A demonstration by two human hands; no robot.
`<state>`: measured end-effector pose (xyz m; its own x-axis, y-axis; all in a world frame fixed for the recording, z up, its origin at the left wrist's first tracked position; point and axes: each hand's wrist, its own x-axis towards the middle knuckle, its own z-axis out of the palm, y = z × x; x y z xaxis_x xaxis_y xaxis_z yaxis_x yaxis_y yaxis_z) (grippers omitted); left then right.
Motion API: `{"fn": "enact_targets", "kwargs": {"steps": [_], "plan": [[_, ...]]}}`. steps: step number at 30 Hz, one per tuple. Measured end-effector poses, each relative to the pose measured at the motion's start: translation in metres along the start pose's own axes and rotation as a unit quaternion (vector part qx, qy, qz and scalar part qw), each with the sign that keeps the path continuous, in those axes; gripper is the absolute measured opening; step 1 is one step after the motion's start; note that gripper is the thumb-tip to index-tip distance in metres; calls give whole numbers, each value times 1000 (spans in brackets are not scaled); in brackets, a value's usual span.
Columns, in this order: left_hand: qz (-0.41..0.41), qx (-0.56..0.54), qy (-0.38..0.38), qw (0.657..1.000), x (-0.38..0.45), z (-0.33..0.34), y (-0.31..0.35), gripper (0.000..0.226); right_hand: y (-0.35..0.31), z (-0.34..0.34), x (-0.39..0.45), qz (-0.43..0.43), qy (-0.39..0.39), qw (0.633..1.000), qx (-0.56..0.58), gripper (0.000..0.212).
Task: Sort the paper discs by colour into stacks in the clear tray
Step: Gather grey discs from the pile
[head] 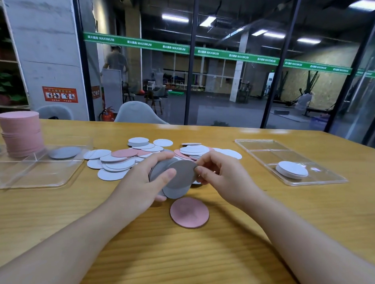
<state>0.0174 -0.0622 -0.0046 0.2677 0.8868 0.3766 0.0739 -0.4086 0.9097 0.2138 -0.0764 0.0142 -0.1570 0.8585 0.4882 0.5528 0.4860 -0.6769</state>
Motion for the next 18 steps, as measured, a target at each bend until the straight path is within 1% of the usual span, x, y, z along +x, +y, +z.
{"fn": "enact_targets", "kwargs": {"steps": [3, 6, 9, 11, 13, 15, 18], "plan": [[5, 17, 1, 1000, 0, 0, -2, 39, 1, 4, -1, -7, -4, 1000, 11, 25], [11, 34, -4, 999, -1, 0, -2, 42, 2, 6, 0, -12, -13, 1000, 23, 25], [15, 46, 0, 999, -1, 0, -2, 45, 4, 4, 1, -5, -27, 1000, 3, 17], [16, 52, 6, 998, -1, 0, -2, 46, 7, -2, 2, 12, -32, 998, -44, 12], [14, 52, 9, 999, -1, -1, -1, 47, 13, -10, 3, 33, -35, 991, -123, 10], [18, 59, 9, 998, -1, -2, 0, 48, 21, -15, 4, 62, -45, 977, -197, 13], [29, 88, 14, 996, -1, -4, 1, 49, 27, -15, 5, 101, -65, 964, -236, 21]]}}
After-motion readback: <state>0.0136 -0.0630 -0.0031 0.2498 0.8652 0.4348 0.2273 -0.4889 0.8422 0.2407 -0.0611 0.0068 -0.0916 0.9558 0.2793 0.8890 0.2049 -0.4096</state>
